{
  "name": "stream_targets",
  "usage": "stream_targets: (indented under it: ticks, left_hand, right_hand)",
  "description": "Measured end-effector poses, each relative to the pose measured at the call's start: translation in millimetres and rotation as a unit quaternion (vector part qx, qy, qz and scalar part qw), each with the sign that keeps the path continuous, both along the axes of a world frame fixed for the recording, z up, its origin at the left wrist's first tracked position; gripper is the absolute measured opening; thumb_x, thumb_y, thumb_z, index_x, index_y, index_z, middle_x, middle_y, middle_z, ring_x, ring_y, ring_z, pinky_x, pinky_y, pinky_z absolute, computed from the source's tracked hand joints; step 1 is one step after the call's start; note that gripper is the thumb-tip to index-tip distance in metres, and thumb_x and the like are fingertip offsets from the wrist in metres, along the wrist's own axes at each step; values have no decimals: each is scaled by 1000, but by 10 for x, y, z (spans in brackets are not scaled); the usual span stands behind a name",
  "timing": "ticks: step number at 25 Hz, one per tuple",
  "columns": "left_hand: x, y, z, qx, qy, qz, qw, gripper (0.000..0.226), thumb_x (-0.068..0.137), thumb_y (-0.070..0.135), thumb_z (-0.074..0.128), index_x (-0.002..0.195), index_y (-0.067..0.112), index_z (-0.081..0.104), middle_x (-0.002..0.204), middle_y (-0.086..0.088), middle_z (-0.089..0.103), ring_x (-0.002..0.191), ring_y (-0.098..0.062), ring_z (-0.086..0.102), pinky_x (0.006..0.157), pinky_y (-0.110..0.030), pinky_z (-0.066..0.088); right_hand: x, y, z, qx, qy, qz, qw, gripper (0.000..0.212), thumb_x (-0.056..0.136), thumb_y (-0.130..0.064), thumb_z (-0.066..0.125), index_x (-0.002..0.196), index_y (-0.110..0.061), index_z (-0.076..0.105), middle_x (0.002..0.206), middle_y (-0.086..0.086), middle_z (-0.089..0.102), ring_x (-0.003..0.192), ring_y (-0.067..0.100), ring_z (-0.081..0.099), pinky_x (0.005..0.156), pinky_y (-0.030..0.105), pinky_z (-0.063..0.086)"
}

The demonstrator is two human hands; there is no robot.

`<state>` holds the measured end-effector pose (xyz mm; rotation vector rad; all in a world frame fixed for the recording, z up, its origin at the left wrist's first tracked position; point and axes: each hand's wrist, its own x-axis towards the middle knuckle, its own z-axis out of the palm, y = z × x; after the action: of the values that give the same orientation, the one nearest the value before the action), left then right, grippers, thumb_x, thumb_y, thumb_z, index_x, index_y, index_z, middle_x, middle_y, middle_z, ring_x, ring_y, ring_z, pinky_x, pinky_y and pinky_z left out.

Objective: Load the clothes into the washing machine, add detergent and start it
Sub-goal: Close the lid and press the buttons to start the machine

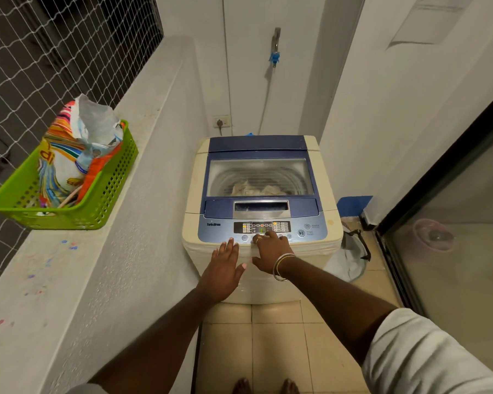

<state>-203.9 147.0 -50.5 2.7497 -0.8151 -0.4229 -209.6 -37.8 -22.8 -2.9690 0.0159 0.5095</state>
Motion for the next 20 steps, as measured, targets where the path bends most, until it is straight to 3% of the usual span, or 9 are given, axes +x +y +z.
stream_targets:
  ticks: [2, 6, 11, 20]
  left_hand:
    - [-9, -26, 37, 3, -3, -4, 1000, 89, 89, 68, -4, 159, 13, 7, 167, -8, 0, 154, -27, 1, 123, -41, 2]
    - [-70, -105, 44, 8, 0, -5, 1000, 67, 105, 49, 24, 159, 14, 6, 167, -6, -2, 154, -25, 0, 123, -39, 0]
    - [-176, -196, 26, 5, -6, -31, 1000, 65, 106, 46, 28, 158, 12, 11, 167, -8, -1, 154, -27, 2, 123, -41, 3]
    - [-227, -340, 41, 22, 0, -40, 999, 65, 106, 47, 25, 159, 14, 6, 167, -6, -4, 154, -25, -1, 123, -40, 1]
  right_hand:
    - [-144, -61, -49, 4, -37, 2, 999, 62, 91, -47, 52, 143, -16, 41, 151, 4, 43, 144, 26, 27, 111, 49, 31]
    - [-373, -167, -152, 8, -48, -12, 999, 70, 94, -48, 48, 151, -13, 31, 162, 7, 25, 149, 27, 19, 119, 49, 23]
    - [-616, -247, -230, 14, -40, -21, 999, 76, 99, -56, 34, 157, -11, 15, 166, 9, 4, 153, 25, 6, 123, 48, 12]
    - [-767, -363, -255, 25, -38, -36, 998, 76, 100, -61, 18, 158, -14, 8, 166, 5, 1, 153, 21, -1, 123, 49, 5]
